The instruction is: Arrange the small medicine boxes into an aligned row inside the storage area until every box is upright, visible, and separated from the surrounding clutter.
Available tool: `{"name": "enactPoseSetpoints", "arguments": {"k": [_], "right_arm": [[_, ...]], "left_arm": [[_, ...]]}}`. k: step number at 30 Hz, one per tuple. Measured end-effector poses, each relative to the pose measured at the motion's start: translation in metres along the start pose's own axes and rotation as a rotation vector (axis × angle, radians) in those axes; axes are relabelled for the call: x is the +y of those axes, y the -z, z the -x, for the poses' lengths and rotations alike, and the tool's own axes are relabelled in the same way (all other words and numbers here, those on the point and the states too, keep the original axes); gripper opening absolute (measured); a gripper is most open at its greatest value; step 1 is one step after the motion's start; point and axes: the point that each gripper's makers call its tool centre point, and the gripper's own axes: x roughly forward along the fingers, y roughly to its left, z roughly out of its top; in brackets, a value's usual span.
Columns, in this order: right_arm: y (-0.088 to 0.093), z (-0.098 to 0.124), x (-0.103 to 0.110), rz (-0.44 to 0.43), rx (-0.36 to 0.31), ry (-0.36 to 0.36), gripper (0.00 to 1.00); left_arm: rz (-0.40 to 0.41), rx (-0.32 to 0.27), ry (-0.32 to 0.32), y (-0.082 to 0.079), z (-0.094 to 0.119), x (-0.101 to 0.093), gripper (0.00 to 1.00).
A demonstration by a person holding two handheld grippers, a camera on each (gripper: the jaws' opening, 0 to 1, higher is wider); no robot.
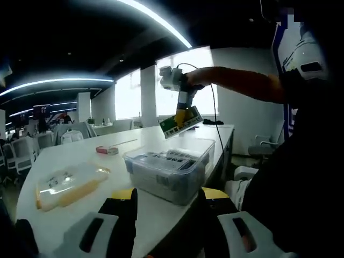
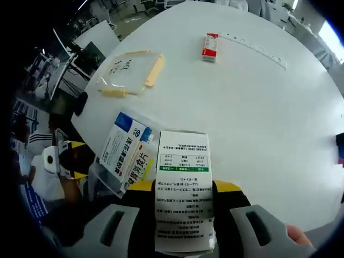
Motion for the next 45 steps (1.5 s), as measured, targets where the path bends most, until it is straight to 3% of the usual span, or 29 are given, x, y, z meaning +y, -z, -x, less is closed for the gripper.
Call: {"name": "enactPoseSetpoints", "arguments": {"k": [7,13,18,25,37,45], "right_arm": [[0.006,-0.006,0.002,-0.036,0.021,0.025,0.38],[0.008,-0.015,0.002,-0.062,0.035,0.070,0.38],[0.008,-0.028,-0.008,-0.065,0.053,0.144,0.38],[0.008,-0.044,-0.005,-0.051,0.060,0.160,0.38],[0.018,-0.061,0.005,-0.150,0.078,0.064,0.39],[0.022,-0.061,0.009,-0.151,0.076,0.031,0.39]], "left_arm": [[-0.031,-0.009,-0.009,-0.006,0.002,0.002,0.45],[-0.022,-0.057,-0.010,-0.020,0.012,0.003,0.45],[-0.030,-0.046,-0.003,-0.015,0.015,-0.001,0.45],[-0.030,-0.038,0.004,-0.013,0.011,-0.003,0.45],[-0.039,-0.013,0.000,-0.012,0.007,-0.003,0.44],[-0.038,-0.008,-0.003,-0.010,0.008,-0.003,0.44]]}}
